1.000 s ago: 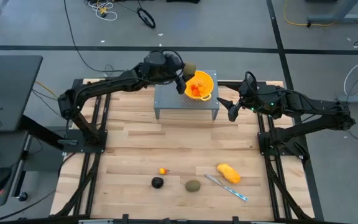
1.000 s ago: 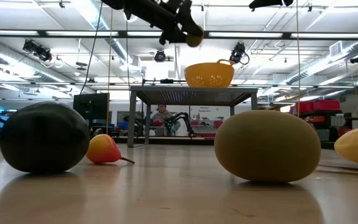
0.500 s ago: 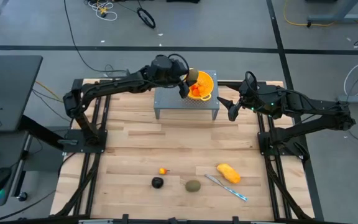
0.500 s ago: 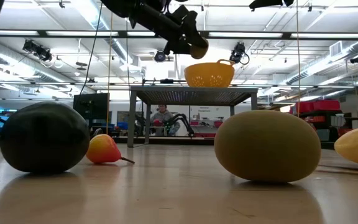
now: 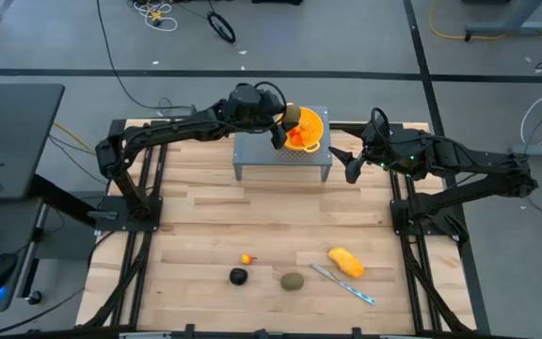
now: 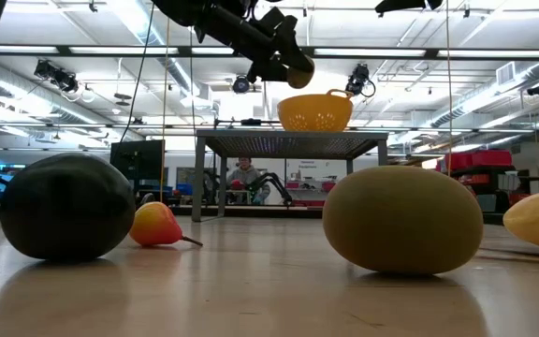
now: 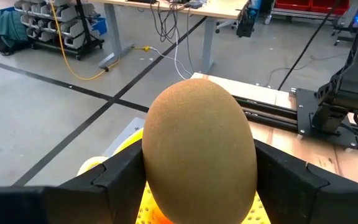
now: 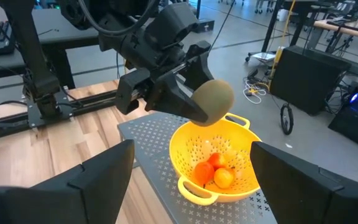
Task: Pick & Place Fruit
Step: Put the kiwi into the yellow strainer bowl on the shelf, then put the plum into the yellow strainer bowl on the shelf
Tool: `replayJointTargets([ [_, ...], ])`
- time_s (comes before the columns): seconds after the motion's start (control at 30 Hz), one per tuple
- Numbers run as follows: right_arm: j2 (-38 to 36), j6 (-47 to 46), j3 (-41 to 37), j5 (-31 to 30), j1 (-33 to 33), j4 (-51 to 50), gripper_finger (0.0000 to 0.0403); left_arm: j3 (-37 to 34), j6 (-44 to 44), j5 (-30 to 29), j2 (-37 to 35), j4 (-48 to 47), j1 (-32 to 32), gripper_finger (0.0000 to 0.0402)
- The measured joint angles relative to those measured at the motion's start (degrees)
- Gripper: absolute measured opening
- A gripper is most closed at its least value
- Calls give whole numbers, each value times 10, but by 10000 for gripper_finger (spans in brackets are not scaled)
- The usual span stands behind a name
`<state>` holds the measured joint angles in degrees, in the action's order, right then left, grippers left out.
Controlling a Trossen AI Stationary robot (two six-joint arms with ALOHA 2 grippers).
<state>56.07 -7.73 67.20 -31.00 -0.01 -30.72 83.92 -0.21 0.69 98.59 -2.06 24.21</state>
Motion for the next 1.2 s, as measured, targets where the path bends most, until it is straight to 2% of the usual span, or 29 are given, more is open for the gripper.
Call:
replayJointTargets([
  [0.4,0,0,0,0,0,-1,332,0,0,-2,0,-6,0,315],
  [0.57,0,0,0,0,0,-1,332,0,9,-2,-1,-16,0,320],
  [0.83,0,0,0,2,1,-1,332,0,29,2,-49,-32,-14,301],
  [1.2,0,13,0,18,9,-6,332,0,51,-19,-146,-136,-78,254],
])
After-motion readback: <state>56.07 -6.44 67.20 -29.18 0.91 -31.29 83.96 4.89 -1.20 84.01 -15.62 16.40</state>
